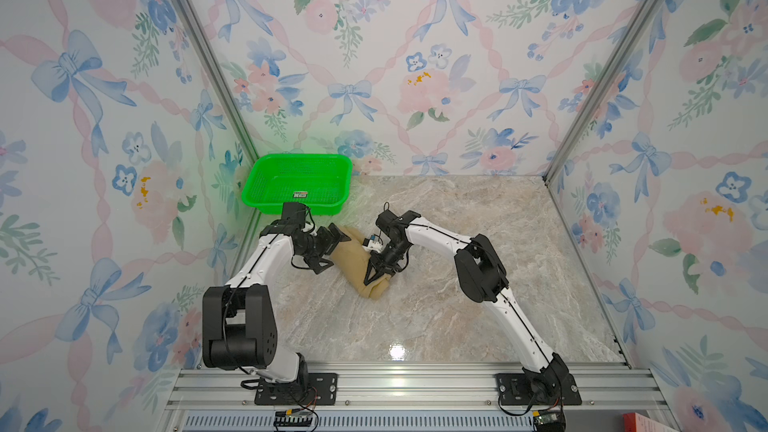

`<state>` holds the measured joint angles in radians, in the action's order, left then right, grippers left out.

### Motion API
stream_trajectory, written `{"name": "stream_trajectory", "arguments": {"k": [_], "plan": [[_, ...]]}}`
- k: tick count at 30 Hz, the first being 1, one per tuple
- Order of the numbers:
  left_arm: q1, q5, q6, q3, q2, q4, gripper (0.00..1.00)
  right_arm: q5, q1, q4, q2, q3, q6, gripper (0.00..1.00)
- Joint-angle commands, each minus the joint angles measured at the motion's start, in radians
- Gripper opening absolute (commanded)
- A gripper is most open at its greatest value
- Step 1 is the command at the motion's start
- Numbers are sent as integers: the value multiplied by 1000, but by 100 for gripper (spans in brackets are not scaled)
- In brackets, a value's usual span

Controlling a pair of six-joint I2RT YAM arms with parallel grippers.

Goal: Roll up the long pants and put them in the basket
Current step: Roll the long pant at the center of the board.

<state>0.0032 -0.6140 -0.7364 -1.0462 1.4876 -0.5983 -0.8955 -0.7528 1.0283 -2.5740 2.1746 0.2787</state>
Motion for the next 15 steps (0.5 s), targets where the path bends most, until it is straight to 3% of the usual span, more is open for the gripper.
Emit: {"name": "stream_trajectory", "arguments": {"k": [1, 2, 3, 4, 5, 6, 7, 8, 11, 12, 13, 14, 15], "plan": [[-7, -32, 13, -34, 1, -72, 0, 160, 8, -37, -110, -41, 29, 13], [-6, -41, 29, -44, 5, -73, 0, 160, 9, -38, -112, -40, 28, 13], [-6, -18, 31, -58, 11, -110, 22, 160, 10, -40, -111, -40, 30, 13], [-6, 12, 17, -67, 17, -139, 68, 160, 11, -39, -111, -41, 30, 12], [-6, 6, 18, -62, 14, -135, 99, 161, 10, -39, -110, -40, 29, 12], [-6, 7, 25, -56, 1, -128, 99, 160, 11, -39, -108, -43, 28, 11], [-6, -21, 32, -42, -15, -94, 64, 161, 10, -40, -107, -45, 26, 8], [3, -80, 31, -29, -28, -67, 0, 161, 10, -42, -104, -48, 27, 0], [11, -75, 24, -35, -58, -82, 0, 161, 10, -51, -102, -53, 28, 0], [11, -54, 29, -51, -60, -113, 5, 163, 12, -51, -103, -51, 34, 0], [12, -19, 27, -69, -56, -153, 45, 163, 13, -52, -104, -50, 35, 0], [12, 0, 29, -82, -52, -182, 73, 163, 12, -55, -105, -49, 37, 0], [12, 13, 34, -87, -53, -200, 92, 163, 11, -58, -107, -49, 40, 0]]}}
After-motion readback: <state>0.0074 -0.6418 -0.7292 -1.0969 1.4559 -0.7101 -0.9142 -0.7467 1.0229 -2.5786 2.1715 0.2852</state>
